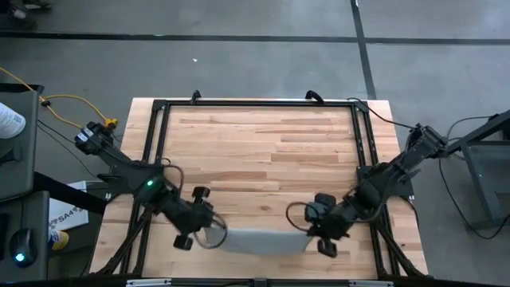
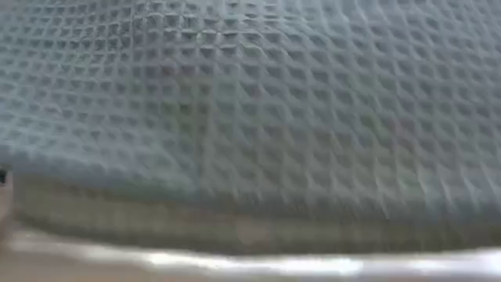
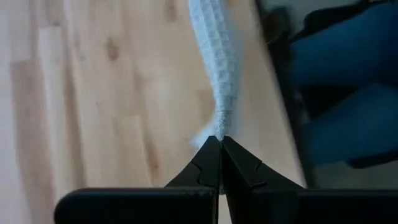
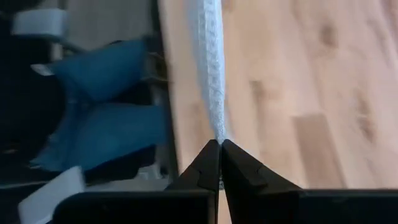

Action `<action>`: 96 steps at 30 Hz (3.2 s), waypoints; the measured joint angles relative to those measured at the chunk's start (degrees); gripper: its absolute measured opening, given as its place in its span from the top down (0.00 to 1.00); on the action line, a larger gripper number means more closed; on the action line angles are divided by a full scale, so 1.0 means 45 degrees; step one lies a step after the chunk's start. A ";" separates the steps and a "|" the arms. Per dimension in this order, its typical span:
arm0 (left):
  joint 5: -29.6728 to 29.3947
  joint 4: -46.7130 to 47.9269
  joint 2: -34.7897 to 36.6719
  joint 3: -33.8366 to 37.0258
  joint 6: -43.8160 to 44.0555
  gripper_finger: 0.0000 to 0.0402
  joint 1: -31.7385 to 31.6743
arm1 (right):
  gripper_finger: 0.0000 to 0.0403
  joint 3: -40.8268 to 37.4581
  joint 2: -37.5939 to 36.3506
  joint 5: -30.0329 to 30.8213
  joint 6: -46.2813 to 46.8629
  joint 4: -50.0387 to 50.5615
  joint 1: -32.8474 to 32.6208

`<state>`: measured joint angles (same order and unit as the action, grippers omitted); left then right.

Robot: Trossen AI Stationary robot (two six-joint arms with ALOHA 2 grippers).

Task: Fold microfiber towels
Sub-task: Fold the gray towel on the table

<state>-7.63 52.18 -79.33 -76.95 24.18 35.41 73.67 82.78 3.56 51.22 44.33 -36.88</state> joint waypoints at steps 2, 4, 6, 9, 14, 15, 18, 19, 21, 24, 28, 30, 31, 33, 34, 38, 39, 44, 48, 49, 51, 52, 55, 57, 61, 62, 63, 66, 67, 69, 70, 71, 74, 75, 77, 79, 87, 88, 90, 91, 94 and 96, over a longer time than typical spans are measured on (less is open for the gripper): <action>0.0203 0.0093 0.0000 0.0546 -0.0143 1.00 -0.0552 | 0.99 -0.0344 0.0005 -0.0275 0.0026 0.0258 0.0413; 0.0466 -0.0004 0.0000 0.1244 -0.0334 1.00 -0.1111 | 0.99 -0.0746 0.0010 -0.0488 0.0034 0.0269 0.0761; 0.0583 -0.0445 0.0000 0.2149 -0.0372 1.00 -0.1692 | 0.99 -0.1174 0.0010 -0.0592 0.0014 0.0206 0.1085; 0.0571 -0.1465 -0.0005 0.3500 -0.0650 1.00 -0.2582 | 0.99 -0.1832 0.0010 -0.0601 -0.0174 0.0076 0.1530; 0.0251 -0.2498 -0.0001 0.4701 -0.1240 1.00 -0.3679 | 0.99 -0.2662 0.0010 -0.0246 -0.0608 -0.0133 0.2142; 0.0270 -0.2643 0.0000 0.4860 -0.1383 1.00 -0.3886 | 0.99 -0.2811 0.0010 -0.0192 -0.0705 -0.0206 0.2256; 0.0485 -0.2982 -0.0005 0.5164 -0.1804 1.00 -0.4433 | 0.99 -0.3222 0.0010 -0.0171 -0.0921 -0.0378 0.2642; 0.0513 -0.3034 -0.0005 0.5198 -0.1951 1.00 -0.4577 | 0.99 -0.3335 0.0010 -0.0175 -0.1004 -0.0433 0.2756; 0.0532 -0.3033 -0.0005 0.5218 -0.2266 1.00 -0.4819 | 0.99 -0.3603 0.0010 -0.0200 -0.1160 -0.0633 0.3006; 0.0537 -0.3213 -0.0005 0.5218 -0.2839 1.00 -0.5191 | 0.99 -0.4013 0.0010 -0.0048 -0.1442 -0.0671 0.3405; 0.0497 -0.3477 -0.0005 0.5218 -0.3525 1.00 -0.5806 | 0.99 -0.4461 0.0010 0.0544 -0.1902 -0.0701 0.3929; 0.0484 -0.3480 -0.0005 0.5222 -0.3790 1.00 -0.6132 | 0.99 -0.4670 0.0010 0.0685 -0.2146 -0.0750 0.4192; 0.0484 -0.3486 -0.0005 0.5221 -0.3946 1.00 -0.6297 | 0.99 -0.4775 0.0010 0.0771 -0.2287 -0.0781 0.4318; 0.0475 -0.3507 -0.0005 0.5223 -0.4219 1.00 -0.6621 | 0.99 -0.4970 0.0010 0.0849 -0.2570 -0.0851 0.4562; 0.0474 -0.3518 -0.0005 0.5223 -0.4372 1.00 -0.6772 | 0.99 -0.5027 0.0010 0.0866 -0.2727 -0.0896 0.4683; 0.0479 -0.3590 -0.0005 0.5275 -0.4894 1.00 -0.7326 | 0.99 -0.5193 0.0010 0.0917 -0.3248 -0.1053 0.5117; 0.0487 -0.3769 -0.0005 0.5400 -0.5009 1.00 -0.7439 | 0.99 -0.5210 0.0010 0.0937 -0.3393 -0.1076 0.5224; 0.0820 -0.4424 -0.0015 0.6195 -0.5089 1.00 -0.7931 | 0.99 -0.5339 0.0010 0.0951 -0.3983 -0.1262 0.5710; 0.1070 -0.4869 -0.0015 0.6701 -0.5327 1.00 -0.8158 | 0.99 -0.5339 0.0010 0.1074 -0.4439 -0.1307 0.6158; 0.1061 -0.4987 -0.0015 0.6786 -0.5381 1.00 -0.8166 | 0.99 -0.5339 0.0010 0.1152 -0.4531 -0.1299 0.6265; 0.1011 -0.5041 -0.0015 0.6866 -0.5674 1.00 -0.8235 | 0.99 -0.5339 0.0010 0.1223 -0.4777 -0.1345 0.6502; 0.0999 -0.5041 -0.0015 0.6888 -0.5722 1.00 -0.8239 | 0.99 -0.5339 0.0010 0.1219 -0.4886 -0.1382 0.6632; 0.1018 -0.5059 -0.0015 0.6982 -0.5897 1.00 -0.8397 | 0.99 -0.5339 0.0010 0.1170 -0.5205 -0.1563 0.6966; 0.0979 -0.5132 -0.0015 0.7077 -0.5921 0.98 -0.8410 | 0.99 -0.5339 0.0010 0.1077 -0.5539 -0.1757 0.7122; 0.0979 -0.5366 -0.0015 0.7127 -0.6162 0.92 -0.8368 | 0.98 -0.5339 0.0010 0.1018 -0.6015 -0.2136 0.7380; 0.0980 -0.5361 -0.0015 0.7127 -0.6272 0.91 -0.8372 | 0.97 -0.5339 0.0010 0.1014 -0.6096 -0.2150 0.7445; 0.0976 -0.5380 -0.0015 0.7127 -0.6354 0.90 -0.8372 | 0.96 -0.5339 0.0010 0.1017 -0.6120 -0.2144 0.7510; 0.0871 -0.5574 -0.0015 0.7127 -0.6560 0.87 -0.8372 | 0.95 -0.5339 0.0010 0.1024 -0.6154 -0.2141 0.7724; 0.0843 -0.5593 -0.0015 0.7127 -0.6646 0.87 -0.8372 | 0.94 -0.5339 0.0010 0.1019 -0.6159 -0.2141 0.7792; 0.0752 -0.5604 -0.0015 0.7127 -0.6668 0.86 -0.8372 | 0.94 -0.5339 0.0010 0.1019 -0.6181 -0.2114 0.7893; 0.0641 -0.5599 -0.0015 0.7127 -0.6668 0.86 -0.8372 | 0.93 -0.5339 0.0010 0.1023 -0.6238 -0.2071 0.7946; 0.0545 -0.5585 -0.0015 0.7127 -0.6668 0.86 -0.8372 | 0.93 -0.5339 0.0010 0.1023 -0.6312 -0.2023 0.7984; 0.0349 -0.5570 -0.0015 0.7127 -0.6714 0.86 -0.8372 | 0.92 -0.5339 0.0010 0.1028 -0.6404 -0.1974 0.8070; 0.0291 -0.5570 -0.0015 0.7127 -0.6759 0.86 -0.8372 | 0.92 -0.5339 0.0010 0.1031 -0.6440 -0.1974 0.8076; 0.0134 -0.5570 -0.0015 0.7127 -0.6790 0.86 -0.8372 | 0.92 -0.5339 0.0010 0.1115 -0.6452 -0.1971 0.8071; 0.0124 -0.5570 -0.0015 0.7127 -0.6794 0.86 -0.8377 | 0.91 -0.5339 0.0010 0.1141 -0.6455 -0.1962 0.8071; 0.0348 -0.5578 -0.0015 0.7127 -0.6898 0.85 -0.8372 | 0.88 -0.5339 0.0010 0.0521 -0.6176 -0.2015 0.8057; 0.0564 -0.5583 -0.0015 0.7127 -0.6881 0.85 -0.8372 | 0.89 -0.5339 0.0010 0.0224 -0.6040 -0.2010 0.8057; 0.1036 -0.5587 -0.0015 0.7127 -0.6742 0.85 -0.8370 | 0.89 -0.5339 0.0010 -0.0335 -0.5783 -0.2015 0.8009; 0.1298 -0.5587 -0.0015 0.7127 -0.6679 0.85 -0.8371 | 0.89 -0.5339 0.0010 -0.0552 -0.5671 -0.2015 0.7960; 0.2102 -0.5585 -0.0015 0.7127 -0.6362 0.85 -0.8368 | 0.89 -0.5339 0.0010 -0.0823 -0.5330 -0.2020 0.7734; 0.2614 -0.5581 -0.0015 0.7127 -0.6098 0.85 -0.8368 | 0.89 -0.5339 0.0010 -0.0836 -0.5066 -0.2020 0.7509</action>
<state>4.13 27.06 -79.40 -44.88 -3.26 -2.24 49.65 82.83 -0.20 28.43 35.24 -3.09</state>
